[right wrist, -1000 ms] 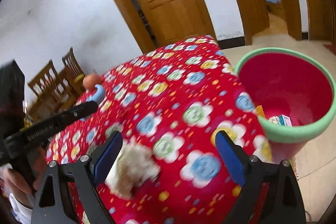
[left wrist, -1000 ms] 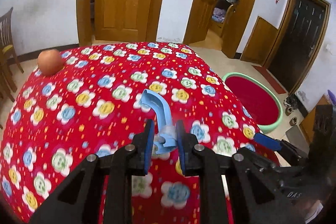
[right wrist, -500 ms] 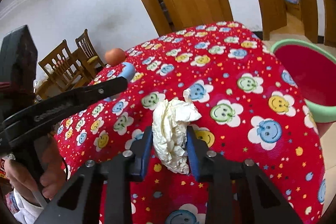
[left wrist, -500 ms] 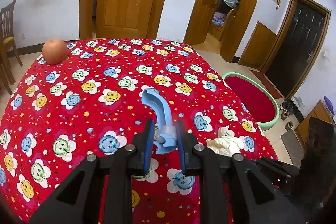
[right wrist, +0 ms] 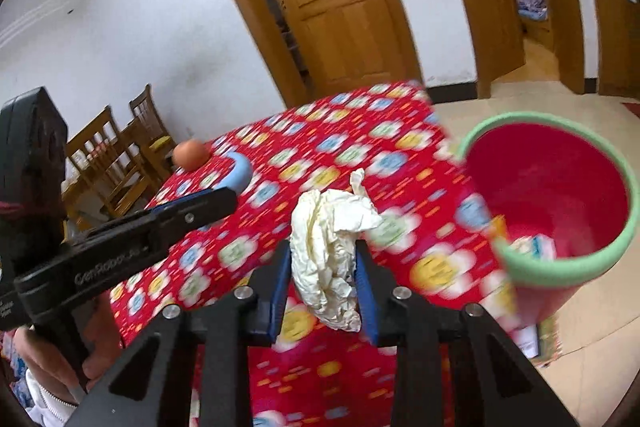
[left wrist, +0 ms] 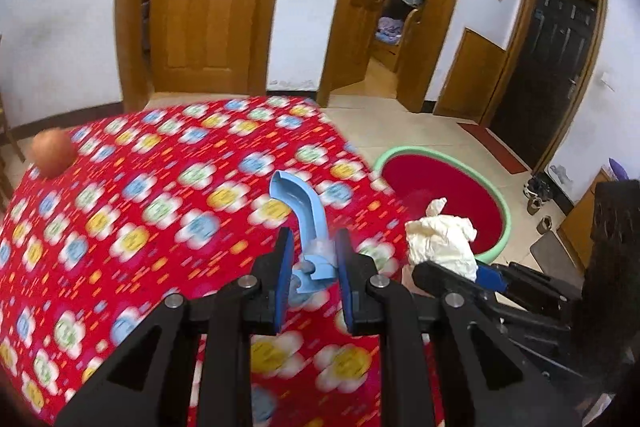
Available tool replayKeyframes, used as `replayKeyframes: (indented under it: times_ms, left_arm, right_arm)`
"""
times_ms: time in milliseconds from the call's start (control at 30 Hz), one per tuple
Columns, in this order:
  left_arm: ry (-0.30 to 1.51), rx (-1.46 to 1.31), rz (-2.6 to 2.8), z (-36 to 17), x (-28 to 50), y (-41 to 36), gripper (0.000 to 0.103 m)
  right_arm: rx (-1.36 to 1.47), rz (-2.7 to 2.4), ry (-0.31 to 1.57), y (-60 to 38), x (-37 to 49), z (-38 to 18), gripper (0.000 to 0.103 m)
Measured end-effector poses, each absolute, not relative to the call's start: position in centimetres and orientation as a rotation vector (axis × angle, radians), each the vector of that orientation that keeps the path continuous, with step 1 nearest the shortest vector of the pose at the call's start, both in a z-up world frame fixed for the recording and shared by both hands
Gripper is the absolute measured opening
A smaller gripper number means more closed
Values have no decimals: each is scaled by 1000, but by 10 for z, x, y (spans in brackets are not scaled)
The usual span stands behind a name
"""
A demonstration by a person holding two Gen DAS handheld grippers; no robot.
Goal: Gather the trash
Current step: 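Carry the blue scoop and crumpled tissue over the red basin with both tools, then open both tools to drop the scoop and tissue into the basin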
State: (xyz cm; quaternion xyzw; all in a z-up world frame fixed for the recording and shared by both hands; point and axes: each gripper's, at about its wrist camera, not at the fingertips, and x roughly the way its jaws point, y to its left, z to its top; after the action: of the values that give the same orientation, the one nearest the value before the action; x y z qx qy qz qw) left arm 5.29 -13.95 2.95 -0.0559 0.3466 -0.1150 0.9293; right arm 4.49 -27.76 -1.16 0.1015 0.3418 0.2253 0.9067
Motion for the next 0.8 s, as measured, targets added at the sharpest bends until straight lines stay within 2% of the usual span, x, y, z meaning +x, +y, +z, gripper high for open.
replayKeyframes:
  times_ms: [433, 800]
  left_arm:
    - [712, -52, -423, 17, 128, -271, 20]
    - [731, -44, -468, -5, 138, -296, 20]
  right_arm:
    - [300, 230, 689, -401, 103, -30, 34]
    - [319, 158, 685, -435, 107, -38, 34]
